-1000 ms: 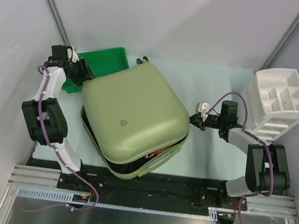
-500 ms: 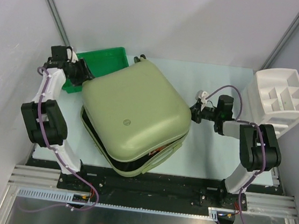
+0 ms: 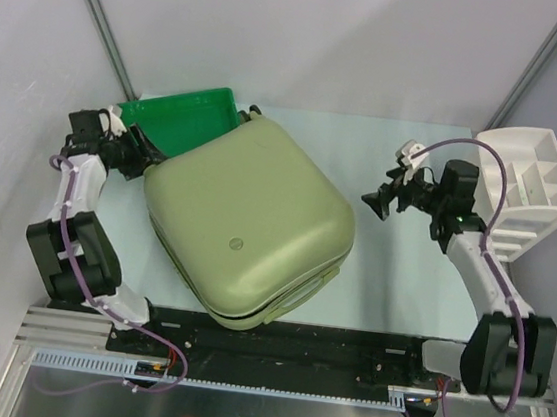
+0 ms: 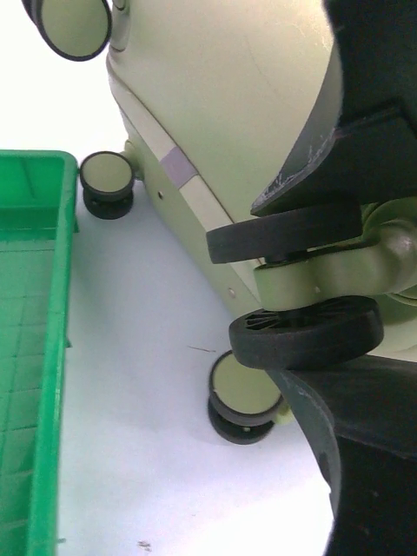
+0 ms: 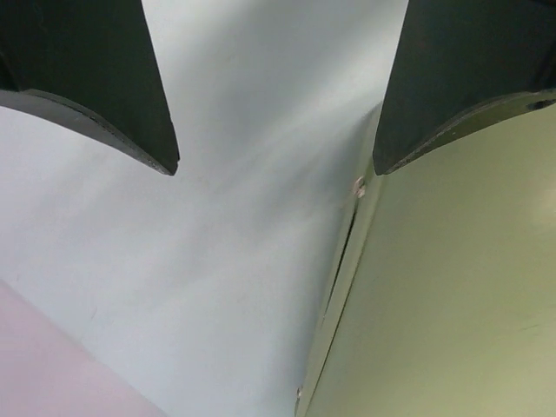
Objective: Open, take out, and arrange the luggage
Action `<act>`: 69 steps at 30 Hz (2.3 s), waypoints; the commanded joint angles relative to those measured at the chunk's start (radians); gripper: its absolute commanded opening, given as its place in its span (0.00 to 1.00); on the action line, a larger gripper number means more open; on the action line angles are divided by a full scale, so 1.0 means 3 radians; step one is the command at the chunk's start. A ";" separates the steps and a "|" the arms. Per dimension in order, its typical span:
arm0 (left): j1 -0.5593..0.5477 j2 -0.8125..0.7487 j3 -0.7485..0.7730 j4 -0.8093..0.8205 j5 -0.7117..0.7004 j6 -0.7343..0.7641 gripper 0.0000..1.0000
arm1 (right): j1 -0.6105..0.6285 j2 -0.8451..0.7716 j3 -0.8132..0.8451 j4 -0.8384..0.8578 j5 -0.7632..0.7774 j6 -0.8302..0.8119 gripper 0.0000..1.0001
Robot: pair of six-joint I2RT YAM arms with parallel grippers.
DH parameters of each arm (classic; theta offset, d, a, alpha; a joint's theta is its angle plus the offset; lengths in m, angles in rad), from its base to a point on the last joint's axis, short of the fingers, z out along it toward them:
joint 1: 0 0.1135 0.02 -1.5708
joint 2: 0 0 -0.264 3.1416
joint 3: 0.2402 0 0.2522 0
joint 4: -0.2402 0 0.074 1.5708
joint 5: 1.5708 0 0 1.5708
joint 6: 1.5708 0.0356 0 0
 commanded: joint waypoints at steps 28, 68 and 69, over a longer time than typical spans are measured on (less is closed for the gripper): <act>0.0272 -0.0962 -0.0676 -0.0550 0.0350 0.0282 0.83 | 0.0977 -0.1291 -0.1843 -0.0306 -0.0097 0.4074 0.67; -0.0300 -0.0738 -0.0779 -0.0223 0.0775 0.0303 0.95 | -0.0475 0.0398 0.0038 0.0641 0.0952 0.3114 0.26; -0.0346 -0.0717 -0.0774 -0.0177 0.0795 0.0247 0.95 | -0.0475 0.0352 0.0043 0.0504 0.0916 0.3078 0.48</act>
